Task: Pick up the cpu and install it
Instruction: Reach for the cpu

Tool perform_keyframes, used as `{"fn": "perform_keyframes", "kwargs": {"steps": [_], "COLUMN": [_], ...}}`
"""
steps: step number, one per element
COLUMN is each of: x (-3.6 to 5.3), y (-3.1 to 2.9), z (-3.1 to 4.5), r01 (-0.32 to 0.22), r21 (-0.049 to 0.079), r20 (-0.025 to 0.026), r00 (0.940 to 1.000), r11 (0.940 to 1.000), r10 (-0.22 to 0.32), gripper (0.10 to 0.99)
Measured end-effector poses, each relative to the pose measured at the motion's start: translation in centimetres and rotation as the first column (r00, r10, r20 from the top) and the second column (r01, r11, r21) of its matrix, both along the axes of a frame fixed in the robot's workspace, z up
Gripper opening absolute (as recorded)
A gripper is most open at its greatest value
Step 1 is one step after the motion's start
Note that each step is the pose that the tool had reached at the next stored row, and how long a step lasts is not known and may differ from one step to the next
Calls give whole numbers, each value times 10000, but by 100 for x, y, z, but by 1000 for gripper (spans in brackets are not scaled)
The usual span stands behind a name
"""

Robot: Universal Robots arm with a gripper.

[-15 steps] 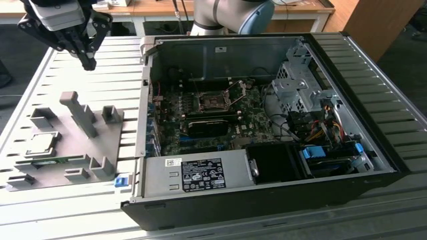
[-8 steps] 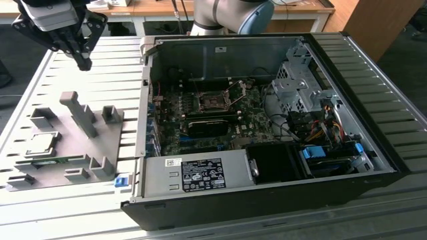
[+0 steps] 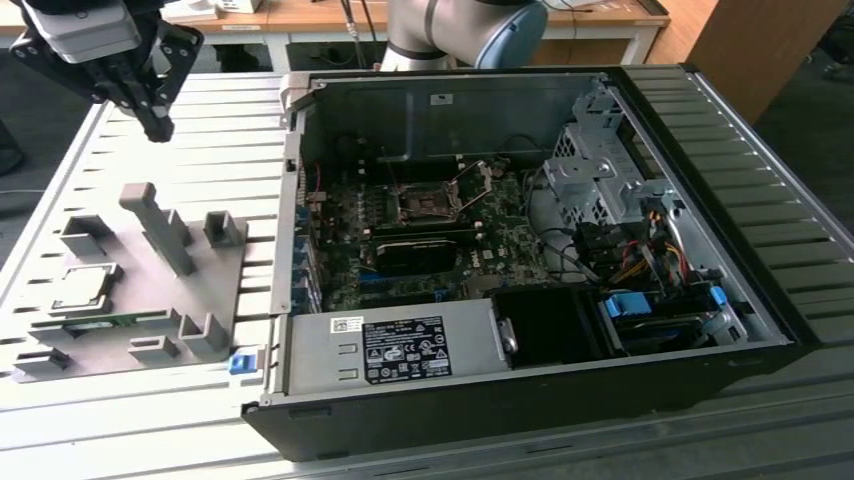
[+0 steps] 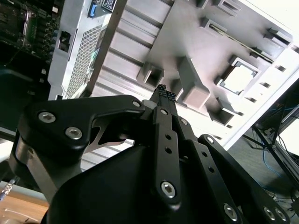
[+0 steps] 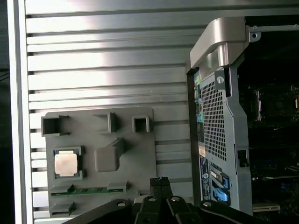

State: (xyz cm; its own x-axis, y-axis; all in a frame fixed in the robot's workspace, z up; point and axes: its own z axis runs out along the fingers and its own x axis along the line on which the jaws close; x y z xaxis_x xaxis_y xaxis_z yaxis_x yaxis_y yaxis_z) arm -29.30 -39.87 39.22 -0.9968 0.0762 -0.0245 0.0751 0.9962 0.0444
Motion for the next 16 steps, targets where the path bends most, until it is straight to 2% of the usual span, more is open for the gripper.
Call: {"fn": "perform_keyframes", "kwargs": {"steps": [16], "x": [-162], "y": [0], "z": [-1], "r01": [0], "r21": [0], "r20": [0], "r00": [10000], "r11": [10000], "r10": [0], "gripper": [106]}}
